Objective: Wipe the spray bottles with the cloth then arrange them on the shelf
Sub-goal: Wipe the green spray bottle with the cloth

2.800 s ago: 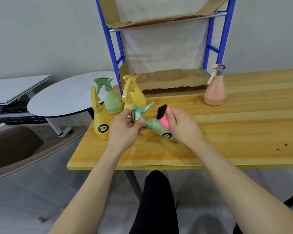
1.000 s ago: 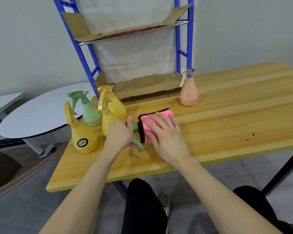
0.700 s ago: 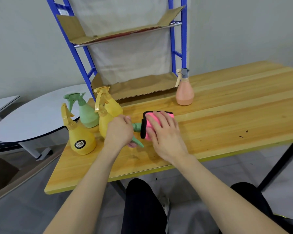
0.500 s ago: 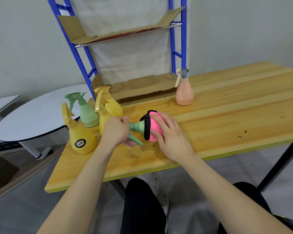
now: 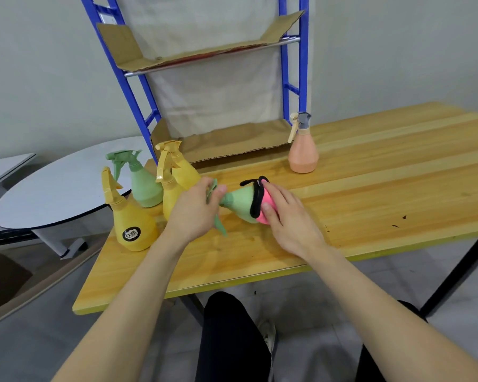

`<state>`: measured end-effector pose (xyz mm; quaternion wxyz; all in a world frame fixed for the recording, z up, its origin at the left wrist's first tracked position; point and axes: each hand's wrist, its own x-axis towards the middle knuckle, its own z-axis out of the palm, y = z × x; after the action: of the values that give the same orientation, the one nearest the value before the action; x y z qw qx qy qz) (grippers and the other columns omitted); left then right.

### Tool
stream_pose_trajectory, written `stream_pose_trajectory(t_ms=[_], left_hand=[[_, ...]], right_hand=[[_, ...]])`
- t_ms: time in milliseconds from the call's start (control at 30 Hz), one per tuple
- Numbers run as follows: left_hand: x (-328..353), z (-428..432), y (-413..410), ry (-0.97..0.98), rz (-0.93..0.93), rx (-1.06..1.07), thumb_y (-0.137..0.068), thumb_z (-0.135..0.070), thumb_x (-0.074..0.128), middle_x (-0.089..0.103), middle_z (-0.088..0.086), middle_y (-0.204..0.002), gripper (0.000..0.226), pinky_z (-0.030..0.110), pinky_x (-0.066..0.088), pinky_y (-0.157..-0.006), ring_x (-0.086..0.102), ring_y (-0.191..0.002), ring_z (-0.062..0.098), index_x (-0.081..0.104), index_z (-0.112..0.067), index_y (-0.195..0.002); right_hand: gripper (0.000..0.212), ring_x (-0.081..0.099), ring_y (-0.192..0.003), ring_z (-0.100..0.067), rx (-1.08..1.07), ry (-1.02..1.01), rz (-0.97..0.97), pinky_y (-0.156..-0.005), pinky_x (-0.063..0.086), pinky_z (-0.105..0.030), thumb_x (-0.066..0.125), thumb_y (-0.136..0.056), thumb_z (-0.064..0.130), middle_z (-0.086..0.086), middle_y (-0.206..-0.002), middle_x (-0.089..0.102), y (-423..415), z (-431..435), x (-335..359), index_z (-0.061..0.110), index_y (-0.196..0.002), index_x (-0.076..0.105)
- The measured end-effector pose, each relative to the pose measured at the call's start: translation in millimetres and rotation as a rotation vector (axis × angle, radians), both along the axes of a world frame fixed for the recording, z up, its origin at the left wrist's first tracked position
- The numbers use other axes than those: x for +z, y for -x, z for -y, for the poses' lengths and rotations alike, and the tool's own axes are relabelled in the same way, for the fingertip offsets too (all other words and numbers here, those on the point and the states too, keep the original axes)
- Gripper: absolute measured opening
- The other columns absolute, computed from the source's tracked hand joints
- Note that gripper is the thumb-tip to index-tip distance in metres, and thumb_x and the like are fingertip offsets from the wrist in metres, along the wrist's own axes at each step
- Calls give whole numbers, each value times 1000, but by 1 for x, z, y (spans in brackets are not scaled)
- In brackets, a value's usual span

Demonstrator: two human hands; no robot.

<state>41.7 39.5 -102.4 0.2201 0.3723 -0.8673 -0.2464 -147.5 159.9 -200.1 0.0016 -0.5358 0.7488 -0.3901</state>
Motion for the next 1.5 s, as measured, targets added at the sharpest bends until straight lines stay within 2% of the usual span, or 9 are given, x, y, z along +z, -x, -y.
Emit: stream_pose_trajectory(t_ms=[233, 467, 567, 700, 900, 1133, 1267, 1400, 1500], left_hand=[[16, 4, 0, 252, 92, -319, -107, -22, 64, 70, -14, -94, 20, 31, 45, -72, 62, -83, 7, 63, -28, -126], [17, 13, -8, 305, 98, -429, -106, -22, 67, 71, -16, -87, 16, 31, 46, -70, 61, -78, 6, 64, -30, -119], [18, 15, -5, 324, 119, -518, -103, -20, 71, 71, -18, -93, 22, 29, 46, -76, 62, -86, 7, 69, -30, -123], [23, 25, -11, 651, 132, -541, -98, -30, 76, 73, -17, -107, 30, 38, 41, -101, 63, -107, 16, 76, -34, -128], [17, 31, -27, 1203, 64, -285, -100, -15, 71, 60, 3, -81, 14, 41, 42, -67, 56, -76, 29, 82, -23, -103], [11, 6, -32, 69, -139, 2, -107, -21, 52, 79, -4, -83, 33, 22, 44, -54, 62, -59, 13, 79, -34, -119], [10, -1, -28, 61, -236, 20, -104, -28, 69, 79, 1, -85, 11, 35, 57, -63, 75, -68, 3, 71, -33, -113], [17, 0, -21, -25, -306, 22, -102, -16, 73, 77, 1, -97, 49, 33, 65, -70, 80, -72, 6, 46, -26, -142], [22, 13, -20, -35, -203, 28, -103, -12, 71, 79, 0, -103, 49, 31, 67, -75, 80, -75, 6, 53, -14, -149]], right_hand=[[46, 43, -146, -14, 126, 7, -111, -119, 40, -42, 30, -116, 40, 10, -159, 50, 5, 24, 27, 31, -159, 42], [46, 57, -130, -13, 106, -36, 530, -96, 42, -30, 28, -115, 53, 10, -145, 62, 13, 39, 16, 43, -155, 46], [42, 55, -133, -15, 78, -81, 482, -98, 38, -30, 28, -117, 46, 10, -143, 63, 16, 51, 27, 36, -146, 58], [39, 64, -104, -18, 163, -1, 413, -92, 49, -41, 36, -116, 40, 7, -109, 74, 5, 57, 49, 25, -115, 72], [46, 54, -84, -19, 139, 41, 111, -75, 37, -37, 31, -115, 43, 7, -80, 62, -7, 55, 36, 22, -85, 58], [49, 60, -98, -25, -127, 121, -148, -89, 52, -47, 22, -114, 46, 3, -103, 70, -34, 50, 22, 23, -109, 66], [47, 56, -122, -21, -30, 117, -177, -104, 50, -43, 28, -113, 48, 3, -135, 61, -40, 32, 13, 22, -143, 54], [60, 43, -142, -16, 96, 60, -47, -113, 43, -34, 38, -112, 53, 5, -158, 42, -33, 12, 2, 22, -163, 31], [59, 44, -142, -16, 83, 37, -71, -116, 42, -37, 31, -113, 54, 5, -156, 46, -33, 17, 11, 23, -162, 34]])
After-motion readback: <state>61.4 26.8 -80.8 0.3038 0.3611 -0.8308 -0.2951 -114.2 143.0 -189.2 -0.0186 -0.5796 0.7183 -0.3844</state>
